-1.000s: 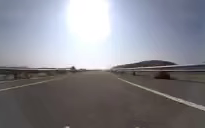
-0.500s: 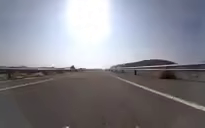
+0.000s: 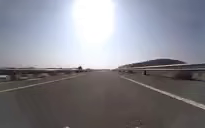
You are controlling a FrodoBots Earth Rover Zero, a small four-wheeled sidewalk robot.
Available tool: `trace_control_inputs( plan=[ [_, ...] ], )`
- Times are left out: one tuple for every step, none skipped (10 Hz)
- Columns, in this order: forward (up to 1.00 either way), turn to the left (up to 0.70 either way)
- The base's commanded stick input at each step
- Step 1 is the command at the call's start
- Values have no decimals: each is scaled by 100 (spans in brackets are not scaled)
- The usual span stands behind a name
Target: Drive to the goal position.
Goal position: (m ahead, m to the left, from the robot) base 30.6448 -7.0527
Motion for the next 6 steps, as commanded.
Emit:
trace_control_inputs(
  plan=[
    [100,3],
    [100,2],
    [100,2],
    [100,0],
    [100,-15],
    [100,-38]
  ],
)
